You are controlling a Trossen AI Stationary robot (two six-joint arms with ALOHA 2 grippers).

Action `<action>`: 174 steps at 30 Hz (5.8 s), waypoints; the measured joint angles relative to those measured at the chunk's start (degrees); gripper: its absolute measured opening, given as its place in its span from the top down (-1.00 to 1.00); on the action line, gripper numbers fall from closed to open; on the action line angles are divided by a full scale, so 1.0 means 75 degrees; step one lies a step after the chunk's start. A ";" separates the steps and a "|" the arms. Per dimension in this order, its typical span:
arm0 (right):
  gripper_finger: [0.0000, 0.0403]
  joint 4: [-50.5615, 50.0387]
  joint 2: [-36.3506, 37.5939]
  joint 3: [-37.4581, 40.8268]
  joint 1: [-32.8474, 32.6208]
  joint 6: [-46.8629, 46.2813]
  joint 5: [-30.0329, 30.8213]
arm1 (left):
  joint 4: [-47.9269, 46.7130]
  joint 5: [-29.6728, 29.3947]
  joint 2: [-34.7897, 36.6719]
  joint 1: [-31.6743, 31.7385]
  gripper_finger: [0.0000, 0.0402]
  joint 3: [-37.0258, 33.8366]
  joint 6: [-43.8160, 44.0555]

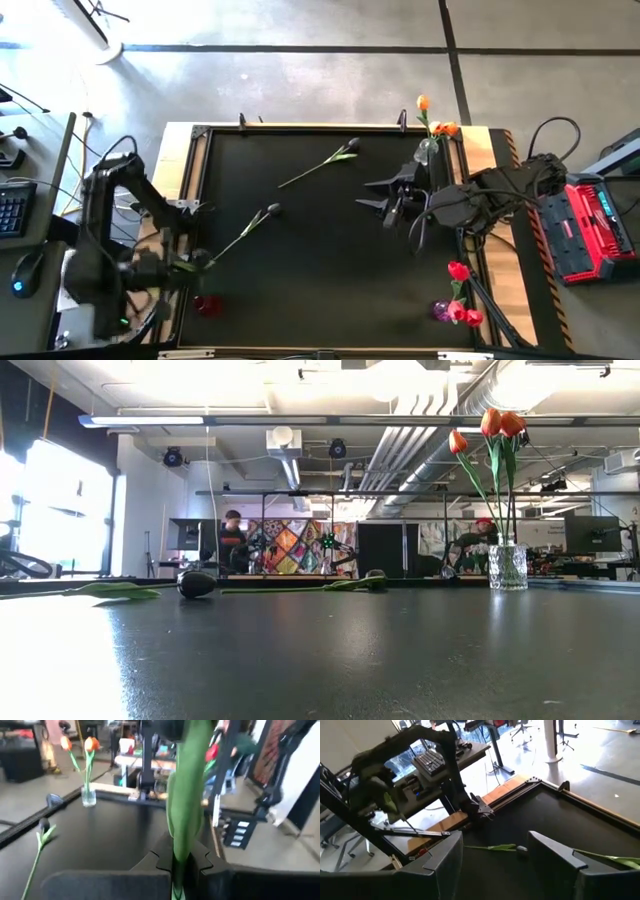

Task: Sort flowers into vase by color
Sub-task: Put the bottom black tulip into the red flower vase, then put the top black tulip into the red flower vase

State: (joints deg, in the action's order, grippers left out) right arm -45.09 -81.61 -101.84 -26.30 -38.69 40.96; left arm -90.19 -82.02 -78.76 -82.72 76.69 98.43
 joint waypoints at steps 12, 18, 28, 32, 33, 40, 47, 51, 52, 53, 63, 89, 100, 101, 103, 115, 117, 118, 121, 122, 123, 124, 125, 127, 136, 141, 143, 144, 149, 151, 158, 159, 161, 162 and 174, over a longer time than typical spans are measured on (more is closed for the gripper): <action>-0.04 0.0039 -0.0122 0.0003 0.0000 -0.0347 0.0124 | 0.0373 -0.0618 0.1314 -0.0751 1.00 -0.1220 -0.0077; -0.04 0.0041 -0.0133 0.0003 0.0000 -0.0595 0.0122 | 0.0997 -0.1050 0.1404 -0.1280 1.00 -0.2285 0.1196; -0.04 0.0135 -0.0133 0.0003 0.0241 -0.0672 0.0121 | 0.1069 -0.1072 0.1824 -0.1396 1.00 -0.2320 0.1420; -0.04 0.0192 -0.0132 0.0003 0.0338 -0.0715 0.0074 | 0.1333 -0.1071 0.2144 -0.1393 1.00 -0.2320 0.1093; -0.04 0.0188 -0.0133 0.0003 0.0361 -0.0740 0.0072 | 0.1453 -0.1070 0.2230 -0.1393 1.00 -0.2320 0.0945; -0.04 0.0165 -0.0130 0.0003 0.0361 -0.0867 0.0071 | 0.2452 -0.1072 0.2407 -0.1390 1.00 -0.2317 -0.0543; -0.04 0.0168 -0.0130 0.0003 0.0361 -0.0987 0.0111 | 0.3212 -0.1057 0.2080 -0.1387 1.00 -0.2792 -0.0874; -0.04 0.0221 -0.0130 0.0000 0.0361 -0.0992 0.0112 | 0.3222 -0.1063 0.1852 -0.1386 1.00 -0.2974 -0.0650; -0.04 0.0226 -0.0130 0.0000 0.0361 -0.0989 0.0112 | 0.3219 -0.1019 0.1798 -0.1384 0.99 -0.3008 -0.0608; -0.04 0.0244 -0.0128 0.0000 0.0361 -0.0989 0.0112 | 0.3214 -0.0929 0.1733 -0.1384 0.98 -0.3019 -0.0594; -0.04 0.0277 -0.0128 0.0000 0.0353 -0.1045 -0.0156 | 0.3212 0.0275 0.1355 -0.1217 0.38 -0.3019 0.0003; -0.04 -0.0319 -0.0561 -0.0003 0.0085 -0.2411 -0.0293 | 0.4088 0.2009 0.2663 -0.0822 -0.31 -0.2294 -0.1540; -0.04 -0.0296 -0.0579 -0.0003 0.0085 -0.2441 -0.0455 | 0.5469 0.2927 0.2530 -0.0822 -0.31 -0.2296 -0.1996; -0.04 -0.0294 -0.0579 -0.0003 0.0085 -0.2441 -0.0473 | 0.5522 0.2929 0.2536 -0.0822 -0.31 -0.2296 -0.2017; -0.04 -0.0268 -0.0579 -0.0003 0.0047 -0.2442 -0.0510 | 0.5553 0.2908 0.2597 -0.0822 -0.31 -0.2299 -0.1968; -0.04 -0.0119 -0.0579 -0.0003 -0.0454 -0.2441 -0.0648 | 0.5634 0.0855 0.4143 -0.0516 -0.29 -0.2302 -0.3222; -0.04 -0.0127 -0.0579 -0.0003 -0.0553 -0.2440 -0.0712 | 0.5634 0.1021 0.4394 -0.0063 -0.27 -0.2302 -0.3623; -0.04 -0.0130 -0.0579 -0.0003 -0.0601 -0.2434 -0.0750 | 0.5635 0.1120 0.4503 0.0210 -0.26 -0.2302 -0.3833; -0.04 -0.0170 -0.0579 -0.0003 -0.0716 -0.2400 -0.0815 | 0.5647 0.1513 0.4747 0.1106 -0.22 -0.2302 -0.4410; -0.04 -0.0220 -0.0579 -0.0003 -0.0745 -0.2397 -0.0816 | 0.5663 0.1678 0.4811 0.1420 -0.21 -0.2302 -0.4594; -0.04 -0.0279 -0.0579 -0.0003 -0.0772 -0.2394 -0.0815 | 0.5686 0.1870 0.4858 0.1745 -0.20 -0.2302 -0.4780; -0.04 -0.0342 -0.0579 -0.0003 -0.0789 -0.2393 -0.0818 | 0.5737 0.2070 0.4899 0.2074 -0.20 -0.2302 -0.4989; -0.04 -0.0408 -0.0579 -0.0003 -0.0801 -0.2390 -0.0844 | 0.5844 0.2289 0.4907 0.2419 -0.19 -0.2302 -0.5199; -0.04 -0.0576 -0.0579 -0.0003 -0.0799 -0.2382 -0.0968 | 0.6117 0.2830 0.4909 0.3071 -0.19 -0.2302 -0.5679; -0.04 -0.0934 -0.0577 -0.0003 -0.0580 -0.1890 -0.1684 | 0.7798 0.5138 0.4351 0.5940 -0.19 -0.2304 -0.7767; -0.04 -0.0934 -0.0564 -0.0003 -0.0420 -0.1391 -0.2215 | 0.7919 0.6498 0.3897 0.7704 -0.19 -0.2302 -0.8127; -0.04 -0.0943 -0.0556 -0.0003 -0.0364 -0.1237 -0.2589 | 0.8051 0.6990 0.3654 0.8410 -0.19 -0.2302 -0.8277; -0.04 -0.0972 -0.0553 -0.0003 -0.0332 -0.1171 -0.2777 | 0.8133 0.7249 0.3512 0.8747 -0.19 -0.2302 -0.8371; -0.04 -0.1607 -0.0481 -0.0003 -0.0294 -0.0986 -0.3417 | 0.8419 0.8524 0.2499 1.0300 -0.19 -0.2302 -0.8871; -0.04 -0.2080 -0.0403 -0.0003 -0.0294 -0.1007 -0.3437 | 0.8531 0.8901 0.2041 1.0814 -0.19 -0.2302 -0.9002; -0.04 -0.3389 -0.0055 -0.0003 -0.0294 -0.0947 -0.3166 | 0.8599 0.9313 0.0718 1.2122 -0.19 -0.2302 -0.9014; -0.04 -0.3509 -0.0024 -0.0003 -0.0294 -0.0891 -0.3129 | 0.8619 0.9342 0.0574 1.2255 -0.19 -0.2302 -0.9016; -0.04 -0.3687 0.0042 -0.0003 -0.0294 -0.0824 -0.3063 | 0.8692 0.9437 0.0272 1.2470 -0.19 -0.2302 -0.9042; -0.04 -0.3771 0.0061 -0.0003 -0.0294 -0.0788 -0.3048 | 0.8706 0.9494 0.0133 1.2569 -0.19 -0.2302 -0.9078; -0.04 -0.3906 0.0193 -0.0003 0.0397 -0.0438 -0.2659 | 0.9063 1.0509 -0.1316 1.3545 -0.19 -0.2302 -1.0093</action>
State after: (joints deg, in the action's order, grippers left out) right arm -74.39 -80.16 -101.86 -23.33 -41.97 21.02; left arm -22.22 -3.20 -88.63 18.87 59.42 22.74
